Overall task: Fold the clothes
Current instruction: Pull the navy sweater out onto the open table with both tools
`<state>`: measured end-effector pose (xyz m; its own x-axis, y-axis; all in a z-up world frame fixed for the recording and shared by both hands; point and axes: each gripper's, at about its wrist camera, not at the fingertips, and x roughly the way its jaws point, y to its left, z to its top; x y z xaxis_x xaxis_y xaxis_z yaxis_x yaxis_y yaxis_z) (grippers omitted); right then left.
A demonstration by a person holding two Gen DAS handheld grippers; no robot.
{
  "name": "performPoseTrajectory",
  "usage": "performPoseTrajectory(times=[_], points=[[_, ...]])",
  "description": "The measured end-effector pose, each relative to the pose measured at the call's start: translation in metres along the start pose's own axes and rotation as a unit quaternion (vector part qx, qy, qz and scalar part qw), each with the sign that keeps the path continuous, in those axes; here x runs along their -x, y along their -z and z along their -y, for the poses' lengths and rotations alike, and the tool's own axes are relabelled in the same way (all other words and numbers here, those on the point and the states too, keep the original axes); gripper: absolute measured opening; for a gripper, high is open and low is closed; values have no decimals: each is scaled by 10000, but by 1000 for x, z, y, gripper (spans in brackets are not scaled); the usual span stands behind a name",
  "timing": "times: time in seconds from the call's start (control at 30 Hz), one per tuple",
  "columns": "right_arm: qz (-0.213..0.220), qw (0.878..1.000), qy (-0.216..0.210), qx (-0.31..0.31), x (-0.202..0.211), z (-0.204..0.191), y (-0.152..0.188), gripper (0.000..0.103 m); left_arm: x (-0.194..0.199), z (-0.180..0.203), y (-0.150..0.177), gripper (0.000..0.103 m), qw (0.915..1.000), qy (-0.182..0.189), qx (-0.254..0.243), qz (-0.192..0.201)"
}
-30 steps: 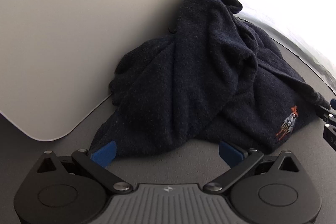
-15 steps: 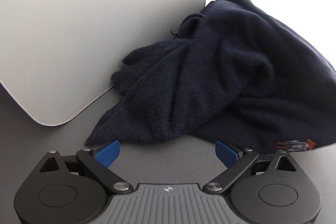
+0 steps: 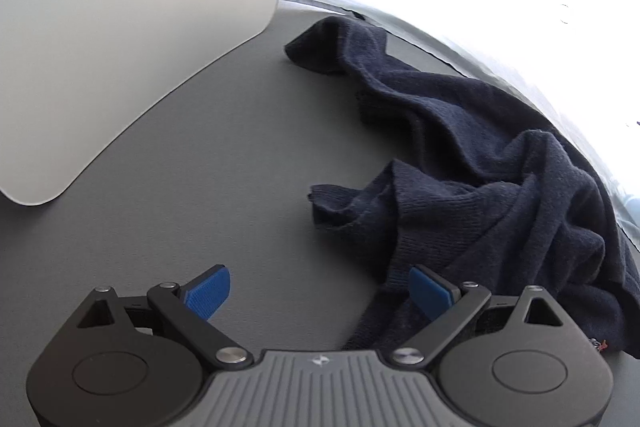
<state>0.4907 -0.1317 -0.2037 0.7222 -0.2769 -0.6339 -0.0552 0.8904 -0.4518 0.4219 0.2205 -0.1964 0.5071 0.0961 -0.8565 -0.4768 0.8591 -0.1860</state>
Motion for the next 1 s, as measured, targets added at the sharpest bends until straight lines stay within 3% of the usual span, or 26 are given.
performPoseTrajectory(times=[0.1,0.33,0.4,0.43,0.53,0.57,0.63,0.7,0.73,1.0], points=[[324,9966,-627,-420,16,-27,-23,48,-1,10,2,95,9999,130,-99,-7],[1176,9706,-2094,-134,23,-116,-107,57,-12,8,-4,95,9998,163,-42,-107],[1285,9584,-2548,-4,13,-139,-133,70,-11,4,-5,95,9999,135,19,-96],[1232,9542,-2725,80,3,-148,-144,72,-10,1,-6,95,9999,110,45,-78],[667,9654,-2488,411,-30,-173,-156,66,-3,-6,-8,95,9999,-9,128,30],[531,9700,-2309,540,-37,-180,-151,53,0,-8,-8,95,9998,-48,161,71],[619,9697,-2322,439,-39,-162,-135,43,10,-13,-7,95,9996,-111,229,150],[739,9687,-2356,238,-33,-138,-118,14,19,-15,-5,95,9994,-153,237,215],[796,9694,-2316,134,-24,-125,-108,10,24,-15,-3,95,9993,-180,232,244],[1153,9838,-1374,-18,65,-16,2,7,79,8,26,95,9977,-61,91,663]])
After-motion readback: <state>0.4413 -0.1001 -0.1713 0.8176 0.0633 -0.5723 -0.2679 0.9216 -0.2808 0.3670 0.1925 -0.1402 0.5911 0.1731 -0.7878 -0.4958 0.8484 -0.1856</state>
